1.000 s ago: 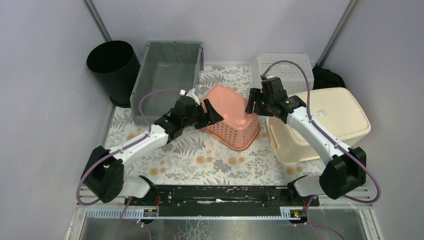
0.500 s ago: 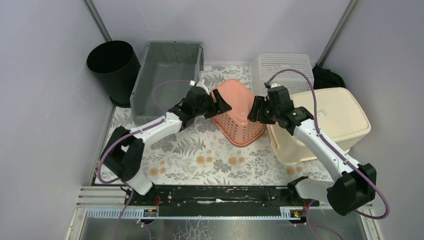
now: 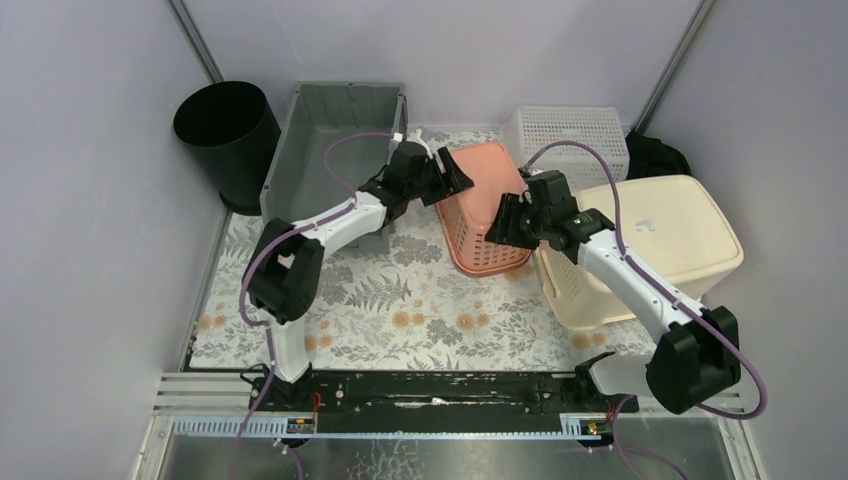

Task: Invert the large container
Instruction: Move the container to the center of the board.

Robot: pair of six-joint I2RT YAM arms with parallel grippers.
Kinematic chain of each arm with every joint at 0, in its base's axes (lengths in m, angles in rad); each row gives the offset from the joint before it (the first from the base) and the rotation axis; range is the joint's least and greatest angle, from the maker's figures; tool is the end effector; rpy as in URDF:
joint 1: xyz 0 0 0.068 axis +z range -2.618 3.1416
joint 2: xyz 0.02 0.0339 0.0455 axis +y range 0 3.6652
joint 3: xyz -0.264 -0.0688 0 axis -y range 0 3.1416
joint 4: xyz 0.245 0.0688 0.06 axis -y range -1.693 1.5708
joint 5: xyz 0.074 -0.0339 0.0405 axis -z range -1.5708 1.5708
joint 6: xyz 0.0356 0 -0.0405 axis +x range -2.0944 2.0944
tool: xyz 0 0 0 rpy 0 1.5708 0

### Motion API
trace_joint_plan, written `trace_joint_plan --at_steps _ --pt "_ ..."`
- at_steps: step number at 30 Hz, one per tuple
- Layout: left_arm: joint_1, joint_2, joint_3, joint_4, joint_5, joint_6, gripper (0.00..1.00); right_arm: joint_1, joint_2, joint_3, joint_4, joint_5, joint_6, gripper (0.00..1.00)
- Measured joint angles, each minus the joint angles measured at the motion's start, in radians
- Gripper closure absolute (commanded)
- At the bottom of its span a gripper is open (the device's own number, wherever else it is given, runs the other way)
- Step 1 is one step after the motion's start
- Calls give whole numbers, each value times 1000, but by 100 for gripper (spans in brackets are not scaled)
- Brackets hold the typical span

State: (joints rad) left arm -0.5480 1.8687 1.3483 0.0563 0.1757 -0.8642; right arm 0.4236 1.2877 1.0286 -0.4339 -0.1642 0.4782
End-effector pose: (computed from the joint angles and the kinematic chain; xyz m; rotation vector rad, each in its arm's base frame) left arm 0.3701 -0.2332 0.2473 -0.2277 2.1868 -1.0271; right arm 0.2551 0.1214 0.2925 -0.0265 2.3398 0.6515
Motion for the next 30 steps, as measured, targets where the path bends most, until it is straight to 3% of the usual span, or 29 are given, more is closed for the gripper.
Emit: trace_joint_plan --at_steps 7,12,24,30 --pt "40 137 188 -22 3 3 25 0 145 24 42 -43 17 47" --pt "87 230 314 -61 27 3 25 0 289 131 84 -63 38 48" --pt "171 298 419 -96 51 9 25 -6 568 399 137 -68 97 51" --pt "196 323 471 -127 44 30 25 -27 648 493 142 -80 113 33"
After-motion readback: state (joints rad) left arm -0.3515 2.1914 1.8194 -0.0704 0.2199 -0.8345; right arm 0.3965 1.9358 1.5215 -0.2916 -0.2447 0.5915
